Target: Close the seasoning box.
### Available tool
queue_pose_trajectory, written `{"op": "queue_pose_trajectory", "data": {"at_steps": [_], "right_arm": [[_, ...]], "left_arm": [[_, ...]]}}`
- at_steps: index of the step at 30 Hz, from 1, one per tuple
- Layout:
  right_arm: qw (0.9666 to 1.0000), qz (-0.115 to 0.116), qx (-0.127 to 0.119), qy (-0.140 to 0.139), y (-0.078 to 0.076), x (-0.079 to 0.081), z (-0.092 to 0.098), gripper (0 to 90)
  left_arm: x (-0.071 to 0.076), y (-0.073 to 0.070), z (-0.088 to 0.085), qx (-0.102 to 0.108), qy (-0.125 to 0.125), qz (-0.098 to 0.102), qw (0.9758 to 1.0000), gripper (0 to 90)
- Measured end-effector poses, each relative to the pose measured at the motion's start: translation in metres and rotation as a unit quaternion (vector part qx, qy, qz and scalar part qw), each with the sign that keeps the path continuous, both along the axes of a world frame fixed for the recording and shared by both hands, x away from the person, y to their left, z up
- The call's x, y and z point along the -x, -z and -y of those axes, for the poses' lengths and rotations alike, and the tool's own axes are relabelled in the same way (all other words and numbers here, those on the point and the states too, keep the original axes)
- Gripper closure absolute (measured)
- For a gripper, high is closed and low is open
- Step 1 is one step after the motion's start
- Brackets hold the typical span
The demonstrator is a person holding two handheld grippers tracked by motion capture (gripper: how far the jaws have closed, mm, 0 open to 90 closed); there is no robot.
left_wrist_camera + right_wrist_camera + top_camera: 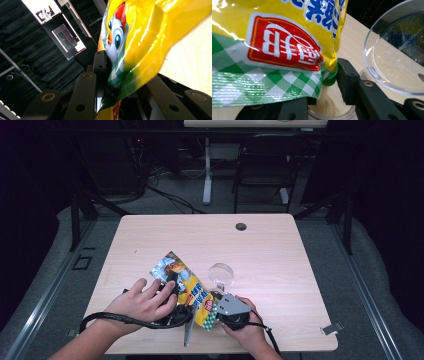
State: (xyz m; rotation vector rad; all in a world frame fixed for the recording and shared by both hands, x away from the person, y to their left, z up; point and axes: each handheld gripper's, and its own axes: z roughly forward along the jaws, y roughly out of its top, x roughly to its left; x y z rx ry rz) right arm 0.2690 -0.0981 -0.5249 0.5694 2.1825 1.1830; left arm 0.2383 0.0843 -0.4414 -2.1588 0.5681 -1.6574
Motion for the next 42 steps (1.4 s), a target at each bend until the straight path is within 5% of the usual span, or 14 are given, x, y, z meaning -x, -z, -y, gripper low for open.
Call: {"op": "queue_pose_trajectory", "data": {"at_steps": [42], "right_arm": [[0.9999, -0.008, -0.011, -0.005, -0.0010, 0.0007, -0.0003, 70.4]], "left_arm": [[0.0022, -0.0067, 0.0052, -0.006, 0.000, 0.002, 1.0000, 77.3]]}}
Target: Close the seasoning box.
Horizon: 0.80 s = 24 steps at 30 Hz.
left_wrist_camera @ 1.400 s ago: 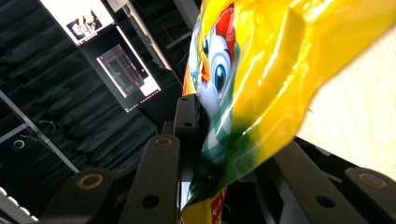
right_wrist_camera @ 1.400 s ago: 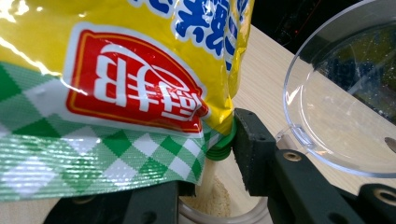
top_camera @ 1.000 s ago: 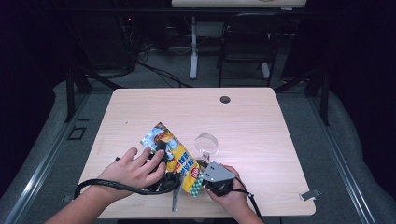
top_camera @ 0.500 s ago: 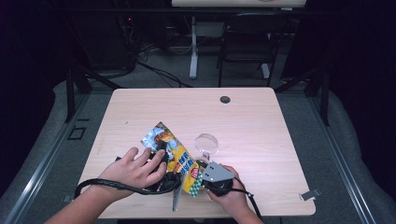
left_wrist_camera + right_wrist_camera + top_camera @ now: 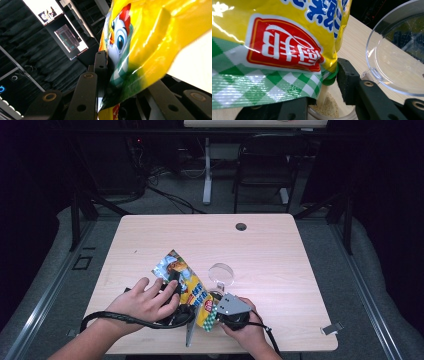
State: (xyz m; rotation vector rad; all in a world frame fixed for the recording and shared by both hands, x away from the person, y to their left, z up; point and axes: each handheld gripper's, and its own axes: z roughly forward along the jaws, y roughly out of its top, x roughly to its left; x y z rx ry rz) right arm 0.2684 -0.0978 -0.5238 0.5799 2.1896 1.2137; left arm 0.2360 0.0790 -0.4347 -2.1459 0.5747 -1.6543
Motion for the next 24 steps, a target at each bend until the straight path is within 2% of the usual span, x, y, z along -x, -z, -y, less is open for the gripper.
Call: {"op": "queue_pose_trajectory", "data": {"at_steps": [23, 24], "right_arm": [[1.0000, -0.006, -0.007, -0.003, -0.0009, 0.0007, 0.0000, 70.4], [0.9999, -0.006, -0.008, -0.003, -0.0010, 0.0007, 0.0001, 70.4]], "left_arm": [[0.0013, -0.0036, 0.0014, -0.009, 0.006, 0.003, 0.9999, 78.0], [0.0013, -0.0031, 0.0009, -0.005, 0.002, -0.001, 1.0000, 78.0]]}}
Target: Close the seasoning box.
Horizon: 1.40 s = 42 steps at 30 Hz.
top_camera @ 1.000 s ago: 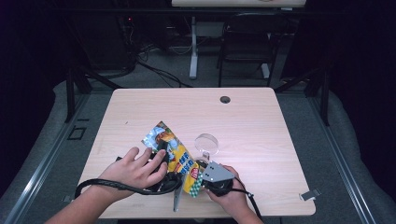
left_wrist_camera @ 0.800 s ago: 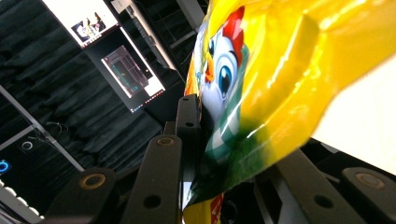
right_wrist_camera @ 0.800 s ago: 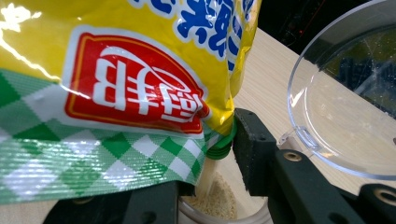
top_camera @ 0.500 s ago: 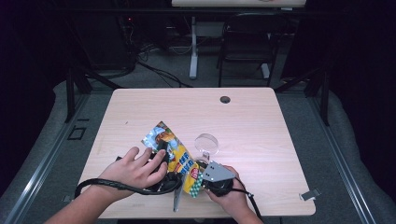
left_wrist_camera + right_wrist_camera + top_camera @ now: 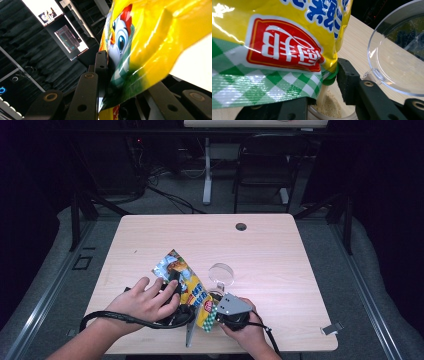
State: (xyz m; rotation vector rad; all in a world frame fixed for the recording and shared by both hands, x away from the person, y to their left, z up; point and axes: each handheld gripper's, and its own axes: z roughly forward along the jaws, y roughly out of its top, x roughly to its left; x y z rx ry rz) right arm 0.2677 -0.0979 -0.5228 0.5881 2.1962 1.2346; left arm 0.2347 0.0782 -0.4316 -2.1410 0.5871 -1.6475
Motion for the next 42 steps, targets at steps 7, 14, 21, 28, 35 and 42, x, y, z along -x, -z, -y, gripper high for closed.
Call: {"op": "queue_pose_trajectory", "data": {"at_steps": [7, 14, 21, 28, 35, 42], "right_arm": [[1.0000, -0.001, -0.003, 0.000, -0.0005, 0.0002, 0.0002, 70.4], [1.0000, -0.001, -0.005, 0.000, -0.0008, 0.0001, 0.0004, 70.3], [1.0000, 0.000, -0.005, 0.001, -0.0012, 0.0002, 0.0008, 70.3], [1.0000, 0.002, -0.007, 0.003, -0.0021, 0.0011, 0.0022, 70.3], [1.0000, 0.001, -0.007, 0.004, -0.0028, 0.0014, 0.0037, 70.3], [1.0000, -0.002, -0.007, 0.003, -0.0026, 0.0017, 0.0034, 70.3]], "left_arm": [[-0.0002, -0.0012, 0.0008, -0.003, 0.001, 0.000, 1.0000, 78.0], [0.0004, -0.0025, 0.0023, -0.011, 0.006, 0.007, 0.9999, 78.0], [0.0003, -0.0023, 0.0024, -0.004, 0.001, 0.003, 1.0000, 78.1], [0.0005, -0.0034, 0.0036, -0.003, 0.003, 0.003, 1.0000, 78.1], [0.0004, -0.0043, 0.0054, -0.004, 0.004, 0.003, 1.0000, 78.1], [0.0002, -0.0043, 0.0057, -0.005, 0.004, 0.002, 1.0000, 78.1]]}}
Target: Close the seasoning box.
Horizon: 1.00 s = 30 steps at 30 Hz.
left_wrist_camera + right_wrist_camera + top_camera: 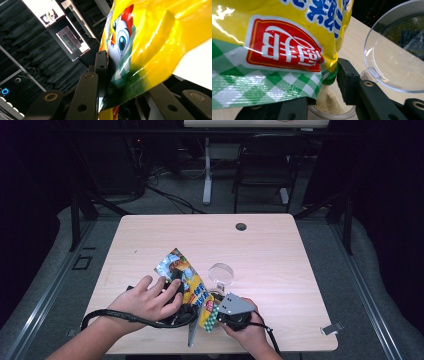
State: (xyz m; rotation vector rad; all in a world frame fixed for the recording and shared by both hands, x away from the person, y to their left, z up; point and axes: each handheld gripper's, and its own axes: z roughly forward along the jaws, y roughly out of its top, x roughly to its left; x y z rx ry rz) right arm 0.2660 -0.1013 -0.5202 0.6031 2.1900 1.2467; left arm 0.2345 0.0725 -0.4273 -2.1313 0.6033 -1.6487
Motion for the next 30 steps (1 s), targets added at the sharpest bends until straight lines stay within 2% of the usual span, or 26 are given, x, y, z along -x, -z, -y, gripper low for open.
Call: {"op": "queue_pose_trajectory", "data": {"at_steps": [12, 22, 23, 30], "right_arm": [[0.9999, -0.011, -0.003, 0.000, -0.0005, 0.0010, -0.0003, 70.3], [0.9999, -0.012, -0.002, -0.001, 0.0001, 0.0001, -0.0005, 70.3], [0.9999, -0.012, -0.003, -0.001, 0.0002, 0.0001, -0.0005, 70.3], [0.9999, -0.013, -0.005, -0.002, -0.0007, 0.0009, -0.0004, 70.3]], "left_arm": [[0.0005, -0.0004, 0.0006, -0.002, 0.002, -0.001, 1.0000, 79.4], [0.0013, 0.0010, 0.0007, -0.004, 0.003, 0.003, 1.0000, 80.3], [0.0017, 0.0000, 0.0018, -0.012, 0.006, 0.006, 0.9999, 80.3], [0.0022, -0.0010, 0.0013, -0.003, 0.002, 0.000, 1.0000, 80.8]]}}
